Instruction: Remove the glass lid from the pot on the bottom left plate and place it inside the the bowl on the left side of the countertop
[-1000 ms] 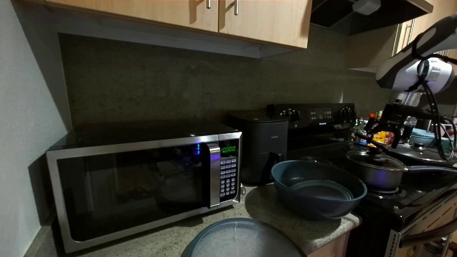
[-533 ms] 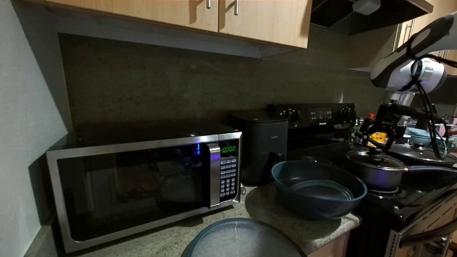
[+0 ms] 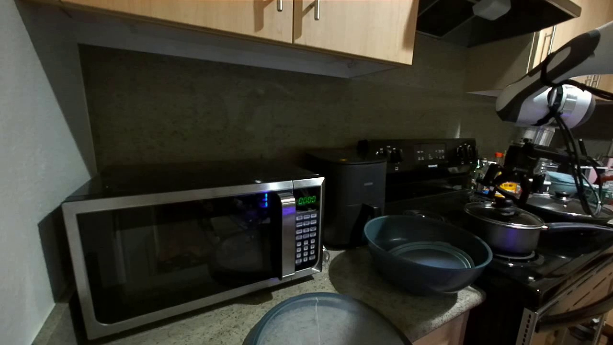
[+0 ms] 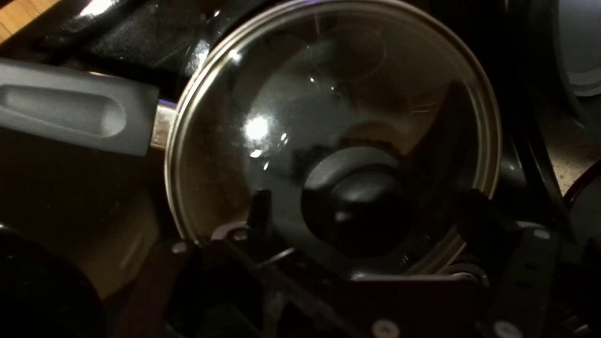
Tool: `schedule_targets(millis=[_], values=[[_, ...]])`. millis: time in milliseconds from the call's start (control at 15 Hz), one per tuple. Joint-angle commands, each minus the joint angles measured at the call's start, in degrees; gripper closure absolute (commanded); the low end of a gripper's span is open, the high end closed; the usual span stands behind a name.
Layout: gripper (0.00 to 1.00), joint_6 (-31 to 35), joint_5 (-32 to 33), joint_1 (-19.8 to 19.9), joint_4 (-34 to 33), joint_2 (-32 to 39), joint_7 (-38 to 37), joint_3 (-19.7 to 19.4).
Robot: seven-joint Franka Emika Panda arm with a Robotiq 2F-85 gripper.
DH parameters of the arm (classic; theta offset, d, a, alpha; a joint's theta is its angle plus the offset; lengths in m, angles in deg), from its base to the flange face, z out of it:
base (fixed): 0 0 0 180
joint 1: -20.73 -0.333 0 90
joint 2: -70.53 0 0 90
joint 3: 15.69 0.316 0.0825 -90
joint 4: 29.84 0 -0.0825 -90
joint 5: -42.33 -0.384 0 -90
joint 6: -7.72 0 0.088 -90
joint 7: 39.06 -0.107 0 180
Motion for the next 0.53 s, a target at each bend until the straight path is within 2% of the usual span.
schedule_targets(millis=[0, 400, 467], values=[[0.27, -2.60, 0.32, 1.14, -2.90, 1.97, -2.39, 0.13], [0.66, -5.07, 0.17, 1.99, -4.67, 2.65, -2.68, 0.25], [0.69, -5.27, 0.21, 1.99, -4.97, 2.63, -2.79, 0.22]])
